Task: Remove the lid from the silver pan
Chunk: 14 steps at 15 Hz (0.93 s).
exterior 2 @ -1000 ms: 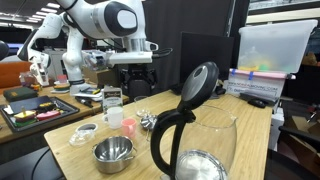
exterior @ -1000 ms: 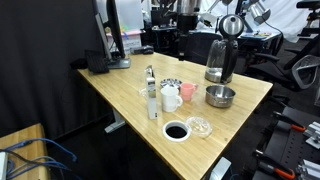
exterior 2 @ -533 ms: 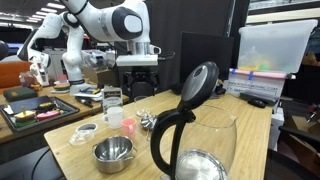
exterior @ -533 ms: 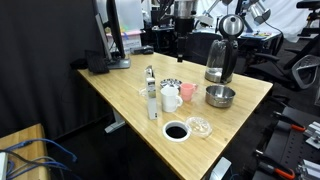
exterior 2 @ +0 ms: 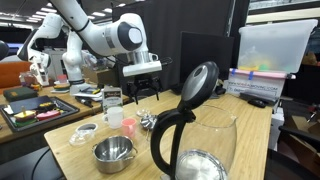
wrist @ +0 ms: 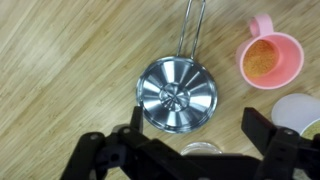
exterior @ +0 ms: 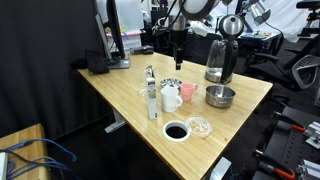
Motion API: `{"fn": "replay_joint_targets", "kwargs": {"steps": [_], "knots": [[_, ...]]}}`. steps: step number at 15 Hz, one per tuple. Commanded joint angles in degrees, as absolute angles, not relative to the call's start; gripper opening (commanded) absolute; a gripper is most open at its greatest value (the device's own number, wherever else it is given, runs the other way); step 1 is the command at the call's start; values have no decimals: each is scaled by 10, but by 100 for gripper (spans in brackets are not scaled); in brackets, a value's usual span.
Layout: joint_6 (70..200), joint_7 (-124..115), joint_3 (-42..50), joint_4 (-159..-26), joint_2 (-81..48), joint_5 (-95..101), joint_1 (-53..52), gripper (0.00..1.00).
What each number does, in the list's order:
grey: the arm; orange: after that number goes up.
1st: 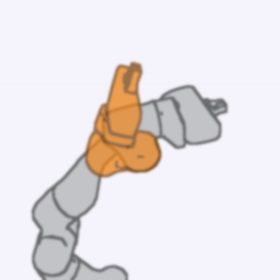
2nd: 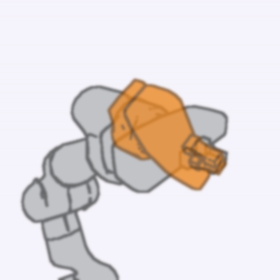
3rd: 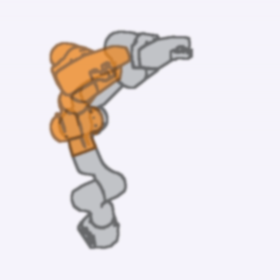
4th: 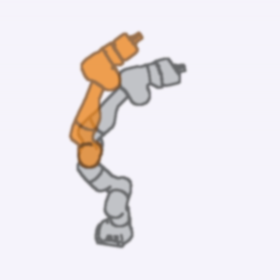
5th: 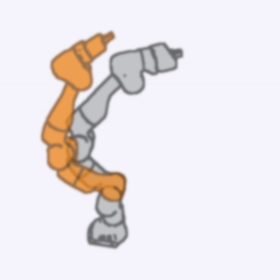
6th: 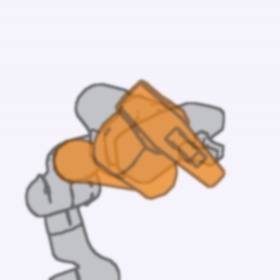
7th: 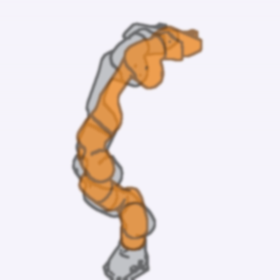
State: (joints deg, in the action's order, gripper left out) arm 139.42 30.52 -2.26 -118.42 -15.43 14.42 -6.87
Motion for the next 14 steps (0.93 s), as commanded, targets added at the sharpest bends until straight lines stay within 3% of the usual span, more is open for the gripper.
{"fn": "replay_joint_targets", "kwargs": {"steps": [1, 14], "knots": [[1424, 307, -34, -1155, -194, 183, -58, 100], [1433, 394, -54, -1155, -225, 190, -49, 100]]}}
